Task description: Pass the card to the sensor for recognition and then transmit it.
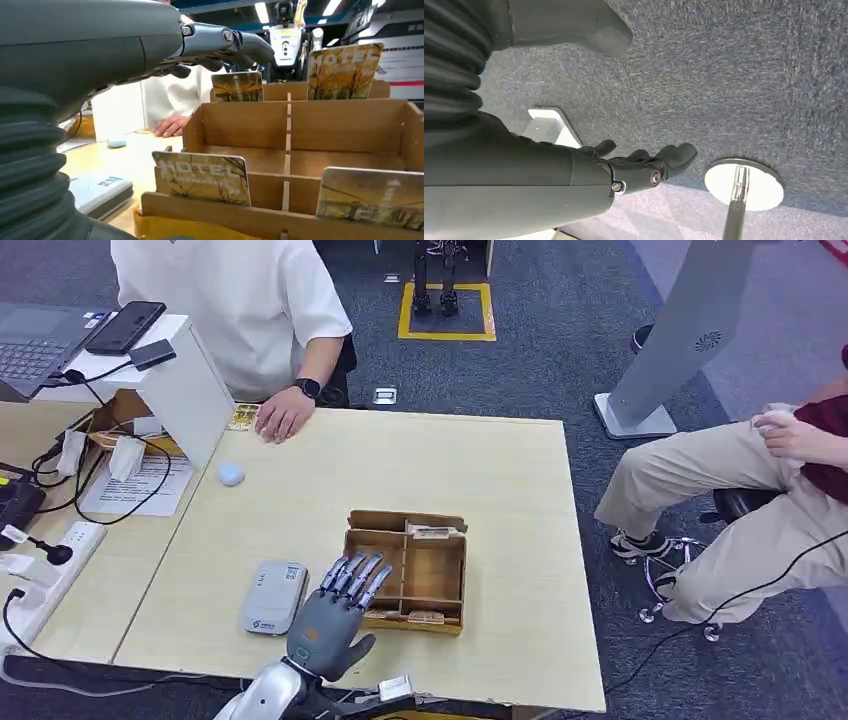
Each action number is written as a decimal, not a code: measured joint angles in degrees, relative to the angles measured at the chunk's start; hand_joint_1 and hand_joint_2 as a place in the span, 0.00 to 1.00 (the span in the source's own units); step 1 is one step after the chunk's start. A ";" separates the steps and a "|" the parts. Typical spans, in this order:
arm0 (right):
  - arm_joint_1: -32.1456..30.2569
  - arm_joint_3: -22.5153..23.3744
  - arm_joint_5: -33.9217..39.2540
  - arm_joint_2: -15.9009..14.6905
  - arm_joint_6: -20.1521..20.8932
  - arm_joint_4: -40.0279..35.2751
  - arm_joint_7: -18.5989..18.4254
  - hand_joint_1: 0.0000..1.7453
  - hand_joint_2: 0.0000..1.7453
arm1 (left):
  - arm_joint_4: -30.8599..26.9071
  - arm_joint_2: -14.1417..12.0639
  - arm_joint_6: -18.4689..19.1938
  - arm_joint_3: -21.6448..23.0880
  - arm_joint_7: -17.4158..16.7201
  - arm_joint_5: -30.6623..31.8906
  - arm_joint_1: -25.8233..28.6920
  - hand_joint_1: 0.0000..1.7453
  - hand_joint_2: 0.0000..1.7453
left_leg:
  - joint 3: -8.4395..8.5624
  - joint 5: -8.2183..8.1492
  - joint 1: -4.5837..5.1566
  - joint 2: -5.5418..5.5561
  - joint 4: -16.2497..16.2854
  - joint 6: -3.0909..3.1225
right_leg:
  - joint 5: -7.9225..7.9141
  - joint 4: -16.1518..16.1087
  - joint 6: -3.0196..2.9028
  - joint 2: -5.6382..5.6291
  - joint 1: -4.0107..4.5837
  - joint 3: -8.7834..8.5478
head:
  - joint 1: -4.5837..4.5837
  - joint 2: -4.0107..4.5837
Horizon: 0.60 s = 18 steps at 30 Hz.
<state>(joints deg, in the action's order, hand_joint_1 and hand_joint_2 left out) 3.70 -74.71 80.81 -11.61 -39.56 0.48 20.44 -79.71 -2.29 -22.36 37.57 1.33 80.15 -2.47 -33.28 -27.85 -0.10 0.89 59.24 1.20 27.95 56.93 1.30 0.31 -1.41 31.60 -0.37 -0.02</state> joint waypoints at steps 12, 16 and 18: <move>0.26 -0.35 -0.39 0.28 0.00 0.00 -0.17 0.00 1.00 | 3.65 0.96 -1.56 0.02 -3.19 2.62 -1.65 1.00 1.00 | 0.00 0.00 0.00 0.00 0.00 0.00 | 0.00 0.00 0.00 0.00 0.00 0.00 | 0.00 0.00; 0.35 -0.48 -0.39 0.39 0.00 0.00 -0.24 0.00 1.00 | 4.24 1.40 -5.55 0.02 -2.73 1.40 -1.74 1.00 1.00 | -0.01 0.00 0.00 0.01 0.00 0.00 | 0.00 0.00 0.00 0.00 0.00 -0.01 | 0.02 0.00; 0.39 -0.66 -0.39 0.42 0.00 0.00 -0.24 0.00 1.00 | 4.26 1.44 -6.47 0.02 -2.69 1.07 -1.74 1.00 1.00 | -0.01 0.00 0.00 0.00 0.00 0.00 | 0.00 0.00 0.00 0.00 0.00 0.00 | 0.00 0.02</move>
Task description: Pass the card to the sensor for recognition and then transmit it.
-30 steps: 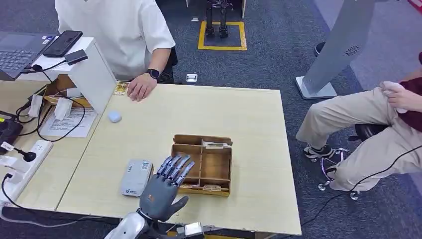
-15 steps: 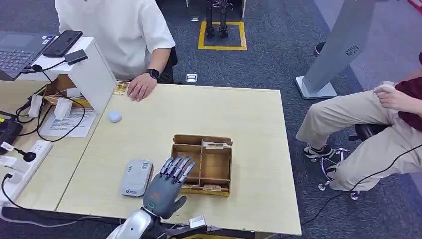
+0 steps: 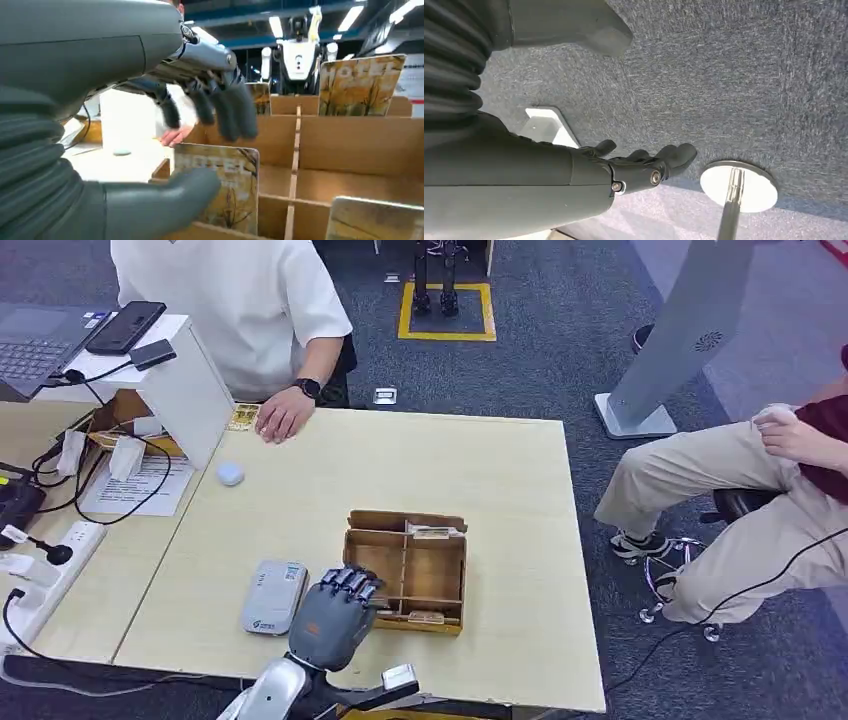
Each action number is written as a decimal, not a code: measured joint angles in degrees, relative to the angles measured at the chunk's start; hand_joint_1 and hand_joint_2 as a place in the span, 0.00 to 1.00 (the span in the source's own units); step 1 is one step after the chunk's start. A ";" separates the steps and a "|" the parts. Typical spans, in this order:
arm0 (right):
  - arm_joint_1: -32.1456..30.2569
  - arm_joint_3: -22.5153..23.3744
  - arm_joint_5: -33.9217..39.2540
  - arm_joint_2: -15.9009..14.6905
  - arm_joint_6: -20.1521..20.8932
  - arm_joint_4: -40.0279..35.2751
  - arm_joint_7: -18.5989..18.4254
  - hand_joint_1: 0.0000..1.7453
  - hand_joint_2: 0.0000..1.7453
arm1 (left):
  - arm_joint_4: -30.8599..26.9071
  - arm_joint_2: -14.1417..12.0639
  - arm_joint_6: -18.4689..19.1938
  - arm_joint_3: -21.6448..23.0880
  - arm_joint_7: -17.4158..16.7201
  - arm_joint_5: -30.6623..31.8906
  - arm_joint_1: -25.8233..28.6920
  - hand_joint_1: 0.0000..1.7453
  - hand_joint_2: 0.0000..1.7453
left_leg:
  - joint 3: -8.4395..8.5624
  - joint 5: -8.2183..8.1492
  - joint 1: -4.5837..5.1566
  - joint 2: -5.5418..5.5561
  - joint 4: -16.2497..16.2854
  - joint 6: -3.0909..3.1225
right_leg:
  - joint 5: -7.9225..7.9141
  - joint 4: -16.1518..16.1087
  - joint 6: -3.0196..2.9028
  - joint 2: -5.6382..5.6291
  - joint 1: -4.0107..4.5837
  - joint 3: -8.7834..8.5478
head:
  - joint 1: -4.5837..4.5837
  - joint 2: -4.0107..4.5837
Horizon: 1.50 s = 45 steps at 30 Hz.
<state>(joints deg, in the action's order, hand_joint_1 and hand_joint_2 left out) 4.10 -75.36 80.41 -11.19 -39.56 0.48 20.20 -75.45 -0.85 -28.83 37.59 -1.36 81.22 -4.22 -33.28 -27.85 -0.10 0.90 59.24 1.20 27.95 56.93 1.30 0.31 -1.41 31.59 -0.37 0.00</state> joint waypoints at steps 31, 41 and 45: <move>0.26 -0.92 0.35 0.48 0.02 -0.02 0.24 0.00 1.00 | 1.14 0.28 -1.68 0.00 0.33 0.61 0.08 0.00 1.00 | 0.07 0.01 0.00 0.01 0.00 -0.01 | 0.00 0.00 0.00 0.01 0.00 -0.08 | 0.00 -0.02; 0.24 -1.09 0.61 0.55 0.00 -0.02 0.26 0.00 1.00 | -0.48 1.20 -10.82 -0.70 -3.02 3.81 1.21 0.00 1.00 | 0.07 0.01 0.00 0.01 0.00 -0.01 | -0.01 0.01 0.00 0.01 0.00 -0.08 | 0.00 -0.02; 0.23 -1.11 0.68 0.61 0.02 -0.02 0.33 0.00 1.00 | -3.54 1.53 -10.86 -2.25 -2.91 3.80 2.45 0.00 1.00 | 0.05 0.01 0.00 0.01 0.00 -0.01 | 0.00 0.01 0.00 0.01 0.00 -0.05 | 0.00 -0.02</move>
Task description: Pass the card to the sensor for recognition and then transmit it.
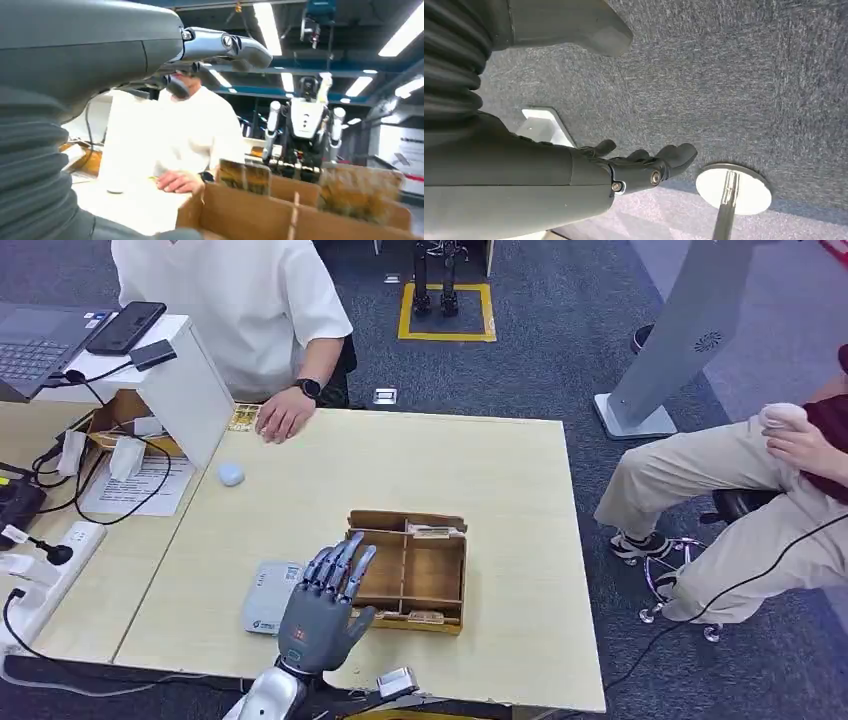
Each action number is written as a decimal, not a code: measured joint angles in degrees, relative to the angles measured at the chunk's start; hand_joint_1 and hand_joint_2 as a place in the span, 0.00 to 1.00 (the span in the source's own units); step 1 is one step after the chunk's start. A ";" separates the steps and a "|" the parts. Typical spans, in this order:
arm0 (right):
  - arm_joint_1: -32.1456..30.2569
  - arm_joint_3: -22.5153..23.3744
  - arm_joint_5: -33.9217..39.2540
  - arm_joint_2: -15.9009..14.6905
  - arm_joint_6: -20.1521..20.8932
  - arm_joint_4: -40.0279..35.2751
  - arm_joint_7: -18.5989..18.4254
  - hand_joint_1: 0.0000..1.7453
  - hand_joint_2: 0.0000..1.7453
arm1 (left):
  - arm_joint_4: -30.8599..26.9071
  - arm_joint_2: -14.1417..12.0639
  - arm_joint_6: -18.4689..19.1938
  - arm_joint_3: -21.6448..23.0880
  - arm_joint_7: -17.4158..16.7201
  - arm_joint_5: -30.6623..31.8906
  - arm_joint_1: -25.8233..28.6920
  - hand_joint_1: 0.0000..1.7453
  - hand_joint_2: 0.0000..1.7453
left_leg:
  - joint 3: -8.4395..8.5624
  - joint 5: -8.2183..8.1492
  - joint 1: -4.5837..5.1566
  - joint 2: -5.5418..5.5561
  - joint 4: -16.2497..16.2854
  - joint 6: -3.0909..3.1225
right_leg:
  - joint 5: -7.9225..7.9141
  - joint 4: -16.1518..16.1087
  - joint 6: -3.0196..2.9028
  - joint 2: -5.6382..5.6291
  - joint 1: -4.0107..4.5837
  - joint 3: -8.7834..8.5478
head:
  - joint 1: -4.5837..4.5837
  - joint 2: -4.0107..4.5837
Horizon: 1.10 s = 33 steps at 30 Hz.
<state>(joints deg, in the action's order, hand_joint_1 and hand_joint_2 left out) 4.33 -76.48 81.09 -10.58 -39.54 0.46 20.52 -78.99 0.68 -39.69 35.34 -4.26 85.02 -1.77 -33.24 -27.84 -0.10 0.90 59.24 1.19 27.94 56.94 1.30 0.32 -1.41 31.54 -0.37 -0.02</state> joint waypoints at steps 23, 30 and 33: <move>-0.74 0.59 0.76 0.24 -0.02 0.00 0.61 0.00 1.00 | -15.41 15.39 -0.20 -27.06 36.42 -21.48 7.74 0.00 1.00 | 0.00 0.00 0.00 -0.02 0.00 0.00 | 0.00 0.00 0.00 -0.01 0.01 0.02 | -0.04 0.02; -0.67 0.57 0.46 0.59 -0.02 0.00 0.72 0.00 1.00 | -13.90 15.61 -0.20 -29.20 42.22 -19.15 8.07 0.00 1.00 | -0.03 -0.01 0.01 -0.01 0.00 0.02 | 0.00 0.00 0.00 0.00 -0.01 0.01 | -0.04 0.02; -0.64 0.57 0.20 0.77 -0.02 0.00 0.59 0.00 1.00 | -13.22 15.65 -0.20 -30.14 43.91 -18.55 8.24 0.00 1.00 | -0.03 -0.01 0.01 0.01 0.00 0.02 | 0.00 -0.01 0.00 0.02 -0.01 0.01 | -0.04 0.02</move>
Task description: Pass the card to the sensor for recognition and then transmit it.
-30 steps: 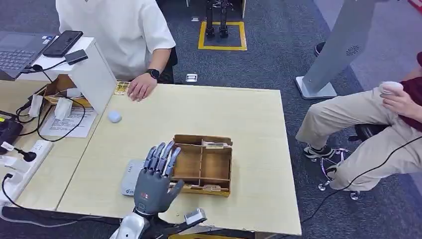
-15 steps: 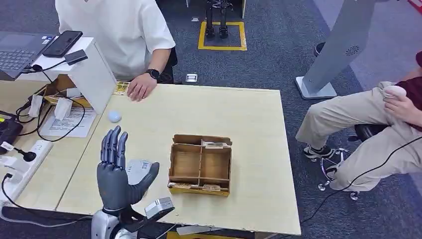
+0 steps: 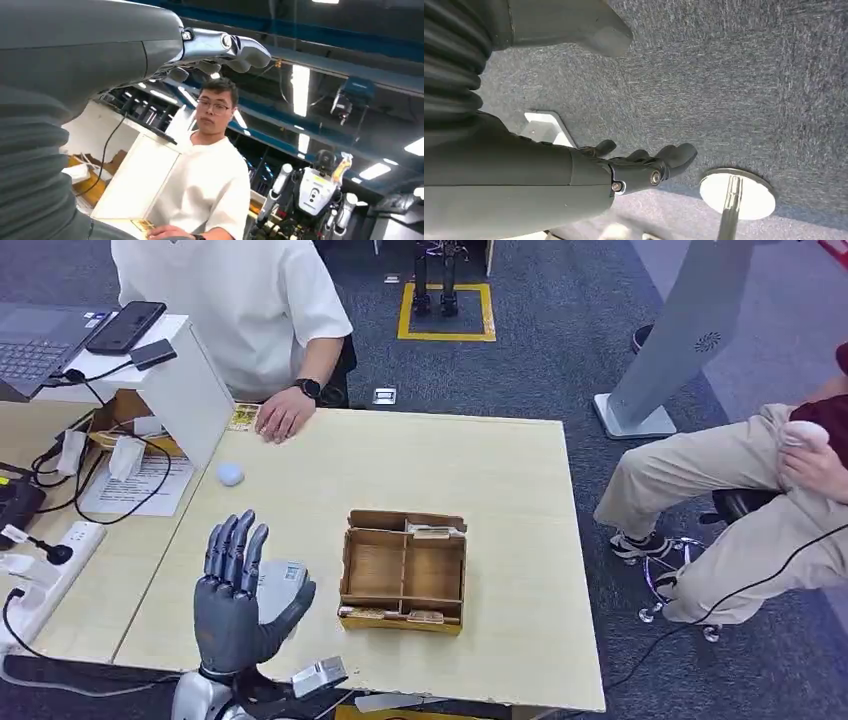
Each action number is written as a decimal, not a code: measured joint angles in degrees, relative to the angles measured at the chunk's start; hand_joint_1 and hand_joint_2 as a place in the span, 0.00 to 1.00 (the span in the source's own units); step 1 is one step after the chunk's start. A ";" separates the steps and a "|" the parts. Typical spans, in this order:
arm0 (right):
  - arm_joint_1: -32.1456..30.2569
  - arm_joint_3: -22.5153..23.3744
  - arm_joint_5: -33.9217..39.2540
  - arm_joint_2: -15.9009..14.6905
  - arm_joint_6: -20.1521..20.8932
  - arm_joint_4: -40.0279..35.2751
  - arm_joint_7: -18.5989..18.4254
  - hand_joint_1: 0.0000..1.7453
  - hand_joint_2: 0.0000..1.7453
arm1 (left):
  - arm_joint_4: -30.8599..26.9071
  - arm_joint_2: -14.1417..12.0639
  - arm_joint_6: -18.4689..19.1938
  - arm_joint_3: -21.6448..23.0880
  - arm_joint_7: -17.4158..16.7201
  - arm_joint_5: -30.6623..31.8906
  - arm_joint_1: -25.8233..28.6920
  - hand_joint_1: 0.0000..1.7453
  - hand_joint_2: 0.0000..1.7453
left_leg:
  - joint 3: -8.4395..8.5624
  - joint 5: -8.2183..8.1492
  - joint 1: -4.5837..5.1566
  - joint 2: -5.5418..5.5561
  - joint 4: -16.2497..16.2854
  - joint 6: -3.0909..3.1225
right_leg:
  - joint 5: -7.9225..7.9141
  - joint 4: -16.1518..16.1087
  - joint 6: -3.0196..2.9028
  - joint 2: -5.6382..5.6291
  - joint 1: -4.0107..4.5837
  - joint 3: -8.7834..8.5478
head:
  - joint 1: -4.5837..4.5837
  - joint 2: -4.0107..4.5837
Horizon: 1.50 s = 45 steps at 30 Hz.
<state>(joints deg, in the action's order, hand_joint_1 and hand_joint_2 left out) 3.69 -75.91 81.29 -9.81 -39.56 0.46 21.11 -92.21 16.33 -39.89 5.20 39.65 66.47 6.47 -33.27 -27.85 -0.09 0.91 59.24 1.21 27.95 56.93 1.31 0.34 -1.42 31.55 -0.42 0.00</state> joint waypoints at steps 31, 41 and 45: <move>-0.64 2.14 1.99 0.15 0.00 0.00 1.57 0.00 1.00 | -0.22 -1.73 0.00 11.08 0.48 -24.50 1.82 0.00 1.00 | 0.02 0.00 0.00 -0.01 0.00 0.00 | 0.00 0.00 0.00 -0.01 0.00 0.01 | 0.00 0.00; -0.78 2.75 2.14 0.15 0.00 0.02 2.60 0.00 1.00 | -0.18 -4.28 0.00 17.35 0.48 -22.71 1.83 0.00 1.00 | 0.02 0.00 0.00 -0.01 0.00 0.00 | 0.00 -0.01 0.00 -0.01 0.00 0.01 | 0.00 -0.02; -0.79 2.75 2.08 0.15 0.00 0.00 2.60 0.00 1.00 | 0.06 -5.09 0.00 18.82 0.48 -21.20 1.83 0.00 1.00 | 0.02 0.00 0.00 -0.02 0.00 0.00 | 0.00 -0.01 0.00 -0.02 0.00 0.01 | 0.00 -0.02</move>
<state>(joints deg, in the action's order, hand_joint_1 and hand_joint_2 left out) 2.89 -73.16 83.36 -9.66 -39.56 0.46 23.71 -92.15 11.24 -39.89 24.02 40.13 45.26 8.30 -33.25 -27.85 -0.09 0.90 59.25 1.21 27.94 56.92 1.31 0.32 -1.42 31.57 -0.42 -0.02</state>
